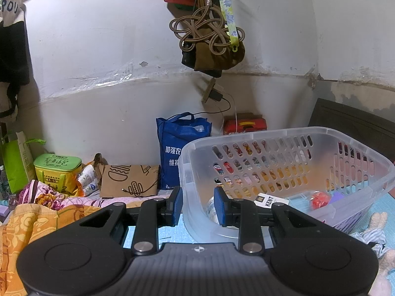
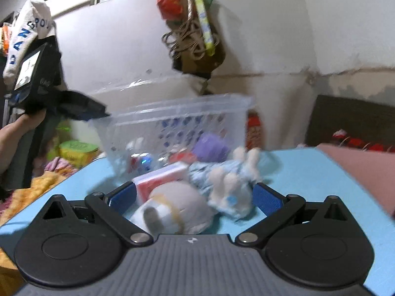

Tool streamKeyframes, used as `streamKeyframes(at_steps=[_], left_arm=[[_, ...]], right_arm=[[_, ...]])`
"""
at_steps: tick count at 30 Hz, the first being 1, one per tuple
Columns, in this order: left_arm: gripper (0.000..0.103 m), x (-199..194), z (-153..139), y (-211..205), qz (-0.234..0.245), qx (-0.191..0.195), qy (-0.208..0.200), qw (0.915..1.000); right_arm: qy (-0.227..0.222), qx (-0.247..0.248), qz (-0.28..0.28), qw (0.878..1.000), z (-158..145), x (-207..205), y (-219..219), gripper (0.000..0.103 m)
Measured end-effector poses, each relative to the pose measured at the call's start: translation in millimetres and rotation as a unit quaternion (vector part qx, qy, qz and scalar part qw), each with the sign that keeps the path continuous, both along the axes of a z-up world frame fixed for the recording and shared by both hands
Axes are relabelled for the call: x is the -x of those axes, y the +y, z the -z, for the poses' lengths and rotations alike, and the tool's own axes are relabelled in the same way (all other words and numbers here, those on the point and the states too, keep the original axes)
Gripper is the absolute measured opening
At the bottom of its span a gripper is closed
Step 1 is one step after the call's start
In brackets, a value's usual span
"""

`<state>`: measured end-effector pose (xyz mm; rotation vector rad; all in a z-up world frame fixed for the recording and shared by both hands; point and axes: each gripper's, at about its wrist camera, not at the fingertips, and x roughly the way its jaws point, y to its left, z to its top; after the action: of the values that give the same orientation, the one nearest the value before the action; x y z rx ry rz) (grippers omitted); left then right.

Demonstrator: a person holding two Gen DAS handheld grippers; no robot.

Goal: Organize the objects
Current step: 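Grasp the round white plush toy with the right gripper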

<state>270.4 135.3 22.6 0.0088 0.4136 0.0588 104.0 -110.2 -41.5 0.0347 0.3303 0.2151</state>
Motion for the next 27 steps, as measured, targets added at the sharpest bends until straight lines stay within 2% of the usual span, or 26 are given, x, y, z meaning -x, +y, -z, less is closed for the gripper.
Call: streamKeyframes(at_steps=[2, 7, 14, 20, 24, 27], left_arm=[[0.032, -0.2, -0.1, -0.2, 0.000, 0.000, 0.000, 1.0000], [0.033, 0.1, 0.1, -0.2, 0.001, 0.000, 0.000, 1.0000], [0.032, 0.6, -0.6, 0.0, 0.001, 0.001, -0.001, 1.0000], [0.032, 1.3, -0.3, -0.7, 0.000, 0.001, -0.001, 1.0000], [0.032, 1.4, -0.4, -0.4, 0.000, 0.001, -0.001, 1.0000], [0.032, 1.4, -0.1, -0.7, 0.000, 0.001, -0.001, 1.0000]], right_arm=[[0.015, -0.008, -0.026, 1.000, 1.5, -7.1, 3.2, 0.103], [0.056, 0.044, -0.025, 0.997, 9.7, -22.8, 17.7, 0.103], [0.107, -0.012, -0.040, 0.993, 16.1, -31.8, 1.2, 0.103], [0.131, -0.002, -0.054, 0.990, 18.9, -37.6, 1.9, 0.102], [0.124, 0.005, -0.065, 0.990, 19.7, -33.8, 3.2, 0.095], [0.112, 0.008, -0.074, 0.991, 19.6, -30.4, 4.2, 0.083]])
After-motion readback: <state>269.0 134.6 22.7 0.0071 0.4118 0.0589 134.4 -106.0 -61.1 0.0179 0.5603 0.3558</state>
